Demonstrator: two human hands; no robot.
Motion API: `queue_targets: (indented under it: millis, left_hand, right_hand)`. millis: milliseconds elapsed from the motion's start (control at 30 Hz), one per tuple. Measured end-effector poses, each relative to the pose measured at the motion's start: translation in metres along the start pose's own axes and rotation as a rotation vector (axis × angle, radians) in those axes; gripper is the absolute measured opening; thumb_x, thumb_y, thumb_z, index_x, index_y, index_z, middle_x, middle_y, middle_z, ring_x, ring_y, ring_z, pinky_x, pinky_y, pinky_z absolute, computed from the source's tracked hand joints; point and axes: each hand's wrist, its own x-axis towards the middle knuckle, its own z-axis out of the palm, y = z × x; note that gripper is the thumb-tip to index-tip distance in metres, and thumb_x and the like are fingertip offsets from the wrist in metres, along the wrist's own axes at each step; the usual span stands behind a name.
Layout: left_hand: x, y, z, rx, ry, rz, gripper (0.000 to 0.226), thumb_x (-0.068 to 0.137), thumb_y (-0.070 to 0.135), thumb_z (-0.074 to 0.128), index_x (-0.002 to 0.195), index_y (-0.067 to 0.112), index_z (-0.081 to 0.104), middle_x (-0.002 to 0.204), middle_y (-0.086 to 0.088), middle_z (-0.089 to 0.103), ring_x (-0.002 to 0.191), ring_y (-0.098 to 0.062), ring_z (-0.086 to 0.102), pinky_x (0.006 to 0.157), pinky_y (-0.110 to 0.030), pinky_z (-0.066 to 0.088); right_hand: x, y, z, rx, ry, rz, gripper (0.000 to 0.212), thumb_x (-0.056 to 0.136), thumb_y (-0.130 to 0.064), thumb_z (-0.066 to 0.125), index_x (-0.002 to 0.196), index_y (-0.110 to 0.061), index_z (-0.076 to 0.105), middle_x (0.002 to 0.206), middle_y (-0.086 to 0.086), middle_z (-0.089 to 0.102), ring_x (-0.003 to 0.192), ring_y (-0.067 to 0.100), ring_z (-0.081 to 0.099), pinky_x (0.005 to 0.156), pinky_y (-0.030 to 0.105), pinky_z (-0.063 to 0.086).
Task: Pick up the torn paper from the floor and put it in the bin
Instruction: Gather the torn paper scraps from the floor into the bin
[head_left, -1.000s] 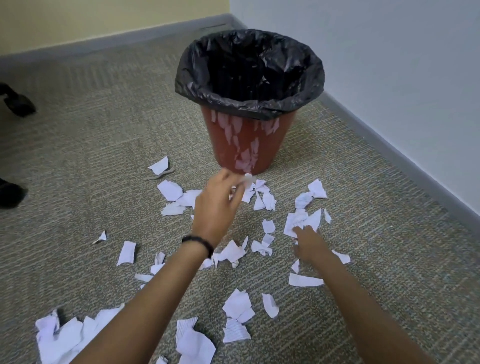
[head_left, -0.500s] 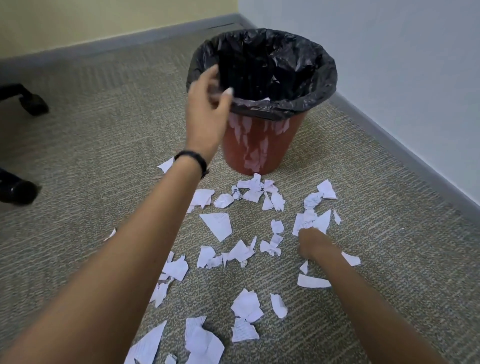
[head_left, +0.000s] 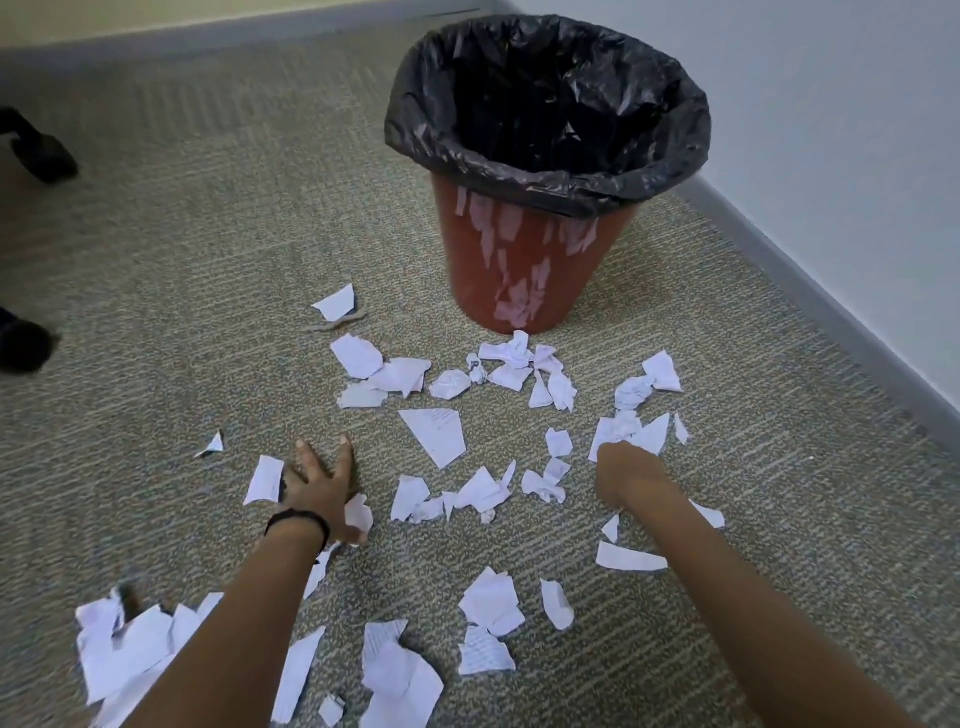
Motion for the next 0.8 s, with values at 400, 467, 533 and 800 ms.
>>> queue_targets:
  millis: [400,467,533,800]
  left_hand:
    - [0.001,-0.004,0.005,-0.074,0.065,0.038,0.121,0.073,0.041,0.077,0.148,0.028,-0.018,0.15,-0.022,-0.03,0.142,-0.047,-0.004,0.108,-0.059,0.031]
    - [0.001,-0.004,0.004,-0.083,0.063,0.042,0.121,0.074,0.039,0.077,0.148,0.027,-0.018,0.15,-0.022,-0.031,0.142,-0.048,-0.004,0.108,-0.059,0.03]
    - [0.001,-0.003,0.004,-0.091,0.059,0.049,0.12,0.075,0.037,0.076,0.148,0.026,-0.018,0.149,-0.023,-0.032,0.142,-0.048,-0.005,0.109,-0.06,0.029]
    - [0.0,-0.001,0.001,-0.105,0.044,0.045,0.12,0.074,0.033,0.078,0.149,0.027,-0.016,0.149,-0.024,-0.031,0.142,-0.048,-0.004,0.109,-0.061,0.027]
  right_hand:
    - [0.046,-0.049,-0.068,0.296,0.375,-0.203,0.076,0.081,-0.031,0.071,0.141,-0.014,0.026,0.137,0.021,0.032,0.124,0.04,0.041,0.093,0.044,0.043]
    - [0.061,-0.058,-0.074,0.352,0.31,-0.173,0.086,0.077,-0.038,0.074,0.143,-0.019,0.022,0.141,0.023,0.026,0.124,0.043,0.04,0.096,0.047,0.043]
    - [0.071,-0.064,-0.079,0.395,0.269,-0.17,0.09,0.074,-0.043,0.074,0.144,-0.024,0.021,0.142,0.025,0.025,0.124,0.044,0.041,0.098,0.046,0.042]
    - [0.089,-0.096,-0.075,0.175,0.302,-0.141,0.067,0.08,-0.037,0.069,0.136,-0.024,0.035,0.139,0.021,0.03,0.122,0.041,0.041,0.097,0.042,0.042]
